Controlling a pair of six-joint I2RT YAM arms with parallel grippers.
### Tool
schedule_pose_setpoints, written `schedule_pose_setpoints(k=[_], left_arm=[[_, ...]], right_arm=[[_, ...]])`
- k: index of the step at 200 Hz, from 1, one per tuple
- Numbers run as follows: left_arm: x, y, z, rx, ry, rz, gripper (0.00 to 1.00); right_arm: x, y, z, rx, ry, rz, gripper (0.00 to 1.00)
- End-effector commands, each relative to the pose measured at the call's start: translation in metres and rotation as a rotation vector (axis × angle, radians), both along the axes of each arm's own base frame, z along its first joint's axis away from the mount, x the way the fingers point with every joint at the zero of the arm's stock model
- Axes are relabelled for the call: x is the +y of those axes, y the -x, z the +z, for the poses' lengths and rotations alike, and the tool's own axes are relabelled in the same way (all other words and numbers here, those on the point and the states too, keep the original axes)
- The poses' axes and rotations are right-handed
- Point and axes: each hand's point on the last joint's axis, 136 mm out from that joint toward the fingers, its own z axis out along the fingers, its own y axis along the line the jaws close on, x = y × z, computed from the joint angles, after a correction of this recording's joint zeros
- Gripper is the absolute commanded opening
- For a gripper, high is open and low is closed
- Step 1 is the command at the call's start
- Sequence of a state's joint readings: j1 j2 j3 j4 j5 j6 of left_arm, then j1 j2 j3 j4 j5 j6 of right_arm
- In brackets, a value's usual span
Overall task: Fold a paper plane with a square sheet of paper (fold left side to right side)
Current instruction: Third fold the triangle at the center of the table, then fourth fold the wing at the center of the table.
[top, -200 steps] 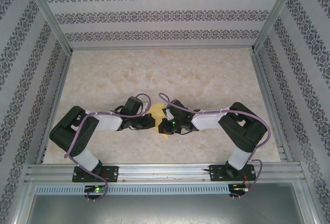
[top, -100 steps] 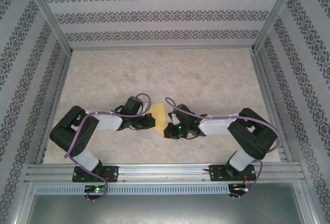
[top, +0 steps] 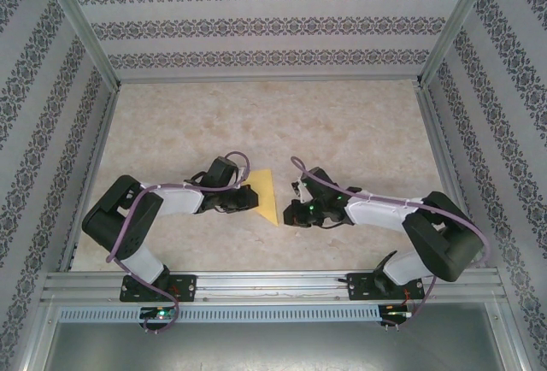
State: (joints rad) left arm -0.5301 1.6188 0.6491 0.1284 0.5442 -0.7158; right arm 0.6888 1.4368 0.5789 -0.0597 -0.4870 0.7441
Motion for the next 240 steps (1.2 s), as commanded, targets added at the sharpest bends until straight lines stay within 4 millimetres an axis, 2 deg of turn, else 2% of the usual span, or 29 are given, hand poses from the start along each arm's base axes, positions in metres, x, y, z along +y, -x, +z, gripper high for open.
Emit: schedule_pose_setpoints(k=[1, 35, 58, 118, 189, 221, 240], left_arm=[[-0.005, -0.015, 0.036, -0.079, 0.018, 0.004, 0.18], [0.015, -0.030, 0.064, -0.162, 0.017, 0.063, 0.26], [0.035, -0.033, 0.069, -0.191, -0.007, 0.107, 0.32], [0.068, -0.027, 0.069, -0.220, -0.030, 0.195, 0.40], [0.078, -0.022, 0.056, -0.198, -0.004, 0.239, 0.43], [0.080, -0.023, 0.051, -0.187, 0.021, 0.257, 0.45], [0.080, -0.024, 0.051, -0.180, 0.049, 0.268, 0.47]], right_arm=[[-0.002, -0.015, 0.016, -0.092, -0.021, 0.039, 0.20], [0.003, -0.038, 0.035, -0.230, -0.053, 0.095, 0.40], [0.013, -0.049, 0.040, -0.297, -0.073, 0.155, 0.50], [0.035, -0.071, 0.024, -0.296, -0.096, 0.197, 0.51], [0.045, -0.072, 0.008, -0.259, -0.136, 0.199, 0.39], [0.044, -0.073, 0.006, -0.255, -0.134, 0.194, 0.28], [0.044, -0.073, 0.007, -0.256, -0.134, 0.192, 0.17]])
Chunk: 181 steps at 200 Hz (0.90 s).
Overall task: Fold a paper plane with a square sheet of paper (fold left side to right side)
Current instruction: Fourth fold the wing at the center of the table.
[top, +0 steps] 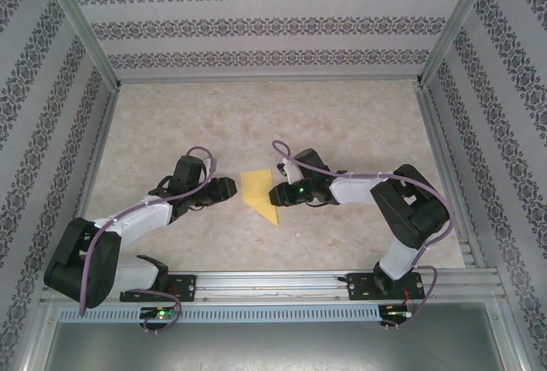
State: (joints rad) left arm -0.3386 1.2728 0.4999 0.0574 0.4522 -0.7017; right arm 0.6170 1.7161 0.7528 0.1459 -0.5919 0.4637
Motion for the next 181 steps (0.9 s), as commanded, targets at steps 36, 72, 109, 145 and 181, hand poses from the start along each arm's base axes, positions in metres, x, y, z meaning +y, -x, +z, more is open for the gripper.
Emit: schedule_pose_setpoints(k=[36, 72, 109, 145, 181], left_arm=[[-0.001, -0.014, 0.009, -0.041, 0.115, 0.041, 0.50], [-0.007, -0.022, 0.012, -0.050, 0.187, 0.040, 0.52], [-0.021, -0.032, 0.010, -0.033, 0.276, 0.016, 0.51], [-0.031, -0.041, 0.003, -0.010, 0.325, -0.007, 0.50], [-0.037, -0.046, -0.008, 0.009, 0.347, -0.025, 0.44]], right_arm=[[0.001, -0.009, 0.017, -0.044, -0.041, -0.006, 0.00], [-0.003, -0.009, 0.029, -0.067, -0.078, -0.026, 0.00], [-0.004, -0.007, 0.039, -0.078, -0.135, -0.047, 0.00], [-0.005, -0.005, 0.038, -0.072, -0.148, -0.052, 0.00], [-0.004, -0.004, 0.038, -0.067, -0.154, -0.052, 0.00]])
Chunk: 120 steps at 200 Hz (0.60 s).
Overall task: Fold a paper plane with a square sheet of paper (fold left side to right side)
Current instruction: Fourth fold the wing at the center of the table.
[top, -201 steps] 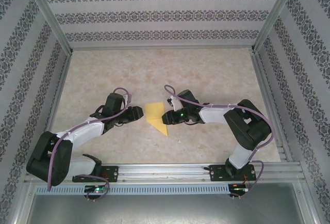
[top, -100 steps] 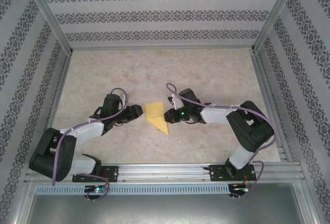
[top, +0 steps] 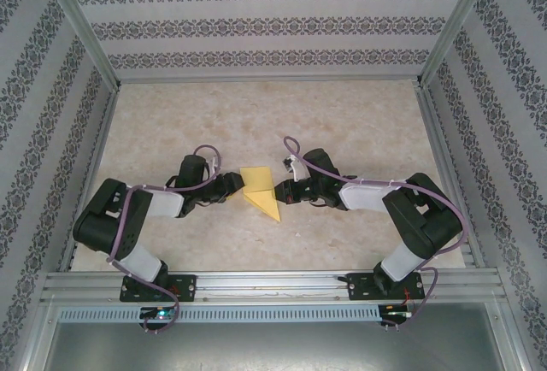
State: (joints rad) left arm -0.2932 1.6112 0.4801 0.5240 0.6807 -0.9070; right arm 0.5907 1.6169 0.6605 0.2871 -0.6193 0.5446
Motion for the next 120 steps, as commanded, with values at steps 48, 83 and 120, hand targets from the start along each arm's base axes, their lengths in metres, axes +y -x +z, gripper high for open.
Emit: schedule_pose_setpoints(k=[48, 83, 120], left_arm=[[-0.015, -0.026, 0.011, -0.061, 0.124, -0.023, 0.21], [-0.013, -0.024, 0.007, -0.056, 0.101, -0.018, 0.07], [-0.012, -0.021, 0.013, -0.064, 0.095, -0.012, 0.04]], right_arm=[[-0.001, -0.001, 0.008, -0.017, -0.036, -0.003, 0.00], [-0.006, -0.002, 0.006, -0.021, -0.019, -0.027, 0.02], [-0.020, -0.005, 0.012, -0.053, 0.053, -0.075, 0.29]])
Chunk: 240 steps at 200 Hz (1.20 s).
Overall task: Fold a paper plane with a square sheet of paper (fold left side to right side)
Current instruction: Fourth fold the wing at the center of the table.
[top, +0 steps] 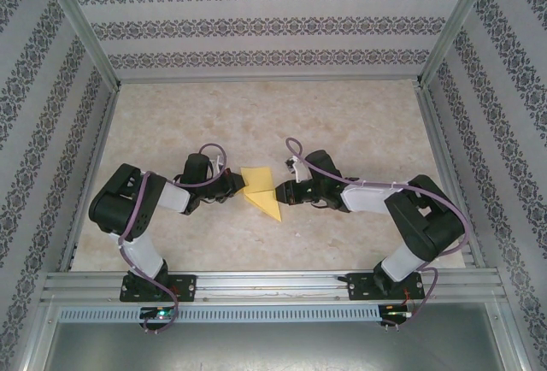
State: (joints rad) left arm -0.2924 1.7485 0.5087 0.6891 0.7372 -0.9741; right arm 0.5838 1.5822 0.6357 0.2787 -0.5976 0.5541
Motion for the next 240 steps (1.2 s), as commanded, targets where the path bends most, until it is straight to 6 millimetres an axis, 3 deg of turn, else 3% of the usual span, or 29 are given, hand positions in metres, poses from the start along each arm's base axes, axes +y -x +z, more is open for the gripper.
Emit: schedule_pose_setpoints(k=[1, 30, 64, 102, 161, 240], left_arm=[[0.000, -0.007, 0.020, -0.071, 0.016, 0.000, 0.04], [-0.001, -0.003, 0.027, -0.070, -0.005, -0.007, 0.03], [-0.002, 0.002, 0.034, -0.066, -0.041, -0.019, 0.04], [-0.006, 0.003, 0.041, -0.067, -0.048, -0.028, 0.04], [-0.009, 0.004, 0.050, -0.067, -0.052, -0.033, 0.04], [-0.010, 0.005, 0.049, -0.060, -0.055, -0.035, 0.04]], right_arm=[[-0.013, -0.007, 0.012, -0.053, 0.047, -0.049, 0.30], [-0.035, -0.009, 0.027, -0.125, 0.158, -0.118, 0.47], [-0.047, 0.003, 0.044, -0.227, 0.341, -0.150, 0.57], [-0.015, 0.025, 0.043, -0.313, 0.484, -0.095, 0.61], [0.035, 0.038, 0.008, -0.355, 0.675, -0.025, 0.60], [0.041, 0.032, -0.019, -0.367, 0.801, -0.044, 0.49]])
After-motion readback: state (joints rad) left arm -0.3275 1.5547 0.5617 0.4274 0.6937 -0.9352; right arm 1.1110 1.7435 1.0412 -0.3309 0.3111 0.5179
